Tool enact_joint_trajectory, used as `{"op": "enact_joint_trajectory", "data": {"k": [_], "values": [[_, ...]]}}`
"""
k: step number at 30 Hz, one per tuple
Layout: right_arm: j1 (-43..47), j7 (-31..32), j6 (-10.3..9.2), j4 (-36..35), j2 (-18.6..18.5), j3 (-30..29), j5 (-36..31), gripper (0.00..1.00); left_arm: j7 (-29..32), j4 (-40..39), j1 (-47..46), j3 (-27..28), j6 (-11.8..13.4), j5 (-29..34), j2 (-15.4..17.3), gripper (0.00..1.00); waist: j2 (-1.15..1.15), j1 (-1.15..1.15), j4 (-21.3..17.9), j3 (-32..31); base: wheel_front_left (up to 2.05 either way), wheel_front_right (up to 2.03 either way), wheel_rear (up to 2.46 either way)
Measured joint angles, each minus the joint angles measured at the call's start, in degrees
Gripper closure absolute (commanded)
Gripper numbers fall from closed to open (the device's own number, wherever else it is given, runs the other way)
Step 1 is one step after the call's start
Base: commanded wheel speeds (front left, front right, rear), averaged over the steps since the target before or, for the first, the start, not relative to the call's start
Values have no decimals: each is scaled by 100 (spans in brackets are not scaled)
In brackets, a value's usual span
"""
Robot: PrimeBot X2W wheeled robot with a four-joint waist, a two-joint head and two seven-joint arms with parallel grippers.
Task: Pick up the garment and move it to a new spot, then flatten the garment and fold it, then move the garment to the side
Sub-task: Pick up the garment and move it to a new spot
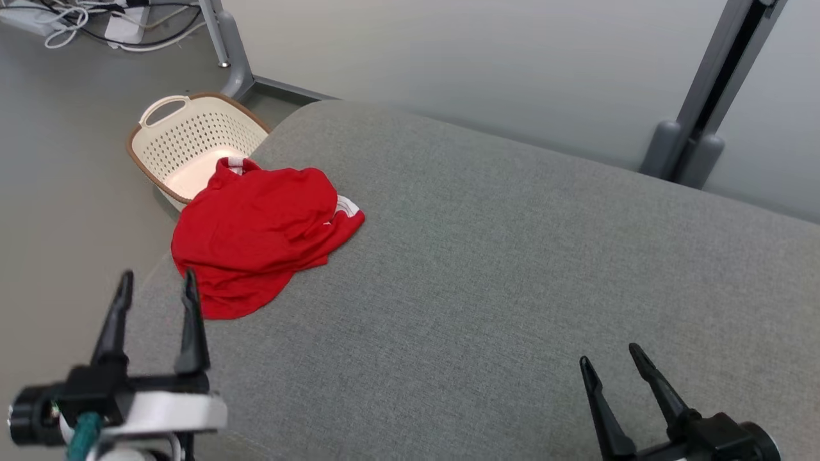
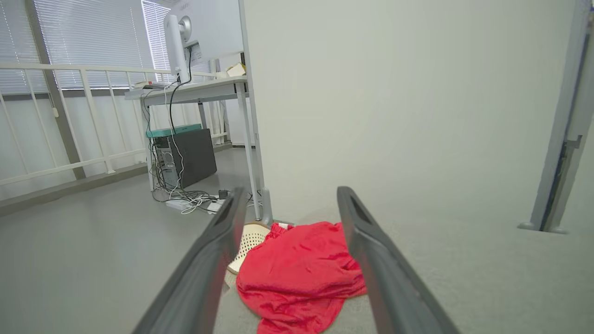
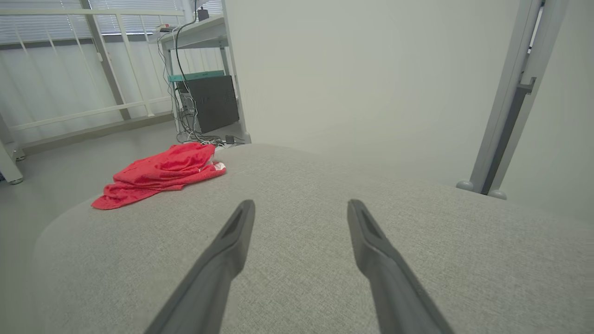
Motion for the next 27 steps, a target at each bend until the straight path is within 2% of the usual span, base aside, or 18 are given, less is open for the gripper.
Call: {"op": "enact_joint_trajectory", "data": {"k": [3,6,8,11,15,19,27], "values": [[-164,0,1,-40,-243,16,-42,0,-1,456,-936,222,-180,-64,191,0,0,0,-67,302,0,0,0],[-364,0,1,-108,-494,-5,-76,0,85,1374,-1866,286,-447,-207,448,0,0,0,-164,633,0,0,0],[-495,1,0,-157,-650,-20,-86,0,396,2038,-2530,352,-578,-327,658,0,0,0,-244,863,0,0,0],[-736,1,1,-288,-866,-98,-133,0,968,2862,-3648,501,-620,-516,999,0,0,0,-377,1232,0,0,0],[-947,1,1,-428,-1120,-129,-142,0,2149,4169,-4715,615,-703,-835,1190,0,0,0,-566,1749,0,0,0],[-1090,1,1,-536,-1240,-193,-140,0,3054,5211,-5526,761,-711,-1113,1386,0,0,0,-774,2236,0,0,0],[-1368,-12,8,-858,-1211,-385,-81,0,4050,6481,-6147,791,-847,-1332,1700,0,0,0,-1251,2974,0,0,0]]}}
